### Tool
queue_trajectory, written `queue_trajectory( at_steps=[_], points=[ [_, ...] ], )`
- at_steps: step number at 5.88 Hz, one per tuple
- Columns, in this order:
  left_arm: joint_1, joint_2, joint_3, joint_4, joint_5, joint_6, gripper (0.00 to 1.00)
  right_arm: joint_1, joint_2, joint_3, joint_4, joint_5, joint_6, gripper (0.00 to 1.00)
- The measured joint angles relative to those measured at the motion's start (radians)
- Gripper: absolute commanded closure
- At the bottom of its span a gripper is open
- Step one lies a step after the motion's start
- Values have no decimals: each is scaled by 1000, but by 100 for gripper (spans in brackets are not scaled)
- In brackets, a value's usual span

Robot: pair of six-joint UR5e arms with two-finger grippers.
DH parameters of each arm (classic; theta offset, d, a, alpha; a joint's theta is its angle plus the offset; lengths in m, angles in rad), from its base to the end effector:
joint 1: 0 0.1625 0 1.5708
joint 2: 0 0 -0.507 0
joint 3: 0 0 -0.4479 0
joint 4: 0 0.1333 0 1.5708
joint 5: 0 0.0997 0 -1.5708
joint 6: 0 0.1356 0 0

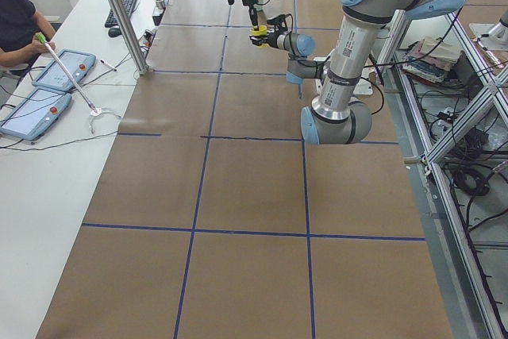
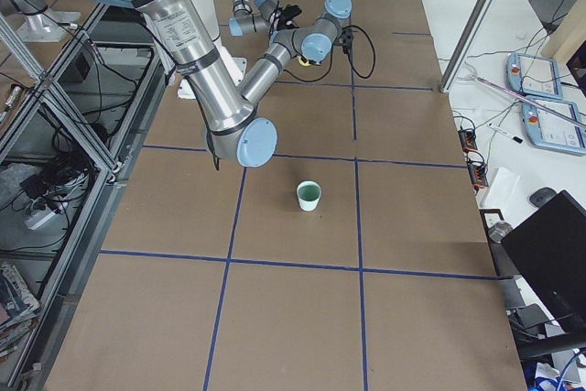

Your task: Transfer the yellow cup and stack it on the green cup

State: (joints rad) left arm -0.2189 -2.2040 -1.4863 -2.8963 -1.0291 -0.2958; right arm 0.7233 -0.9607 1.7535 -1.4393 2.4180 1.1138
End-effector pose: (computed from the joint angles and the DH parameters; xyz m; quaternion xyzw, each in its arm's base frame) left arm 0.7009 -0.3641 0.2077 0.6438 0.4621 0.1012 0.6015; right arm -0.5312 -0.5112 0.2335 -0.0795 -0.5425 -0.0733 0.8331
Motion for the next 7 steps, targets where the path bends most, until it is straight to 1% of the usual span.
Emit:
queue_trajectory(
  at_steps=[1,2,4,5,7],
  points=[
    [0,0,0,1,0,5,4,1,-1,0,0,0,1,100],
    [1,-1,-1,2,0,11,1,1,-1,1,0,0,1,100],
    [0,-3,-7,2,-3,12,0,1,-2,1,0,-7,2,100],
    [0,-4,-10,2,-5,12,0,2,-3,-6,-2,-32,3,100],
    [0,-6,-12,2,-5,8,0,15,-25,-58,-3,-129,4,100]
  ],
)
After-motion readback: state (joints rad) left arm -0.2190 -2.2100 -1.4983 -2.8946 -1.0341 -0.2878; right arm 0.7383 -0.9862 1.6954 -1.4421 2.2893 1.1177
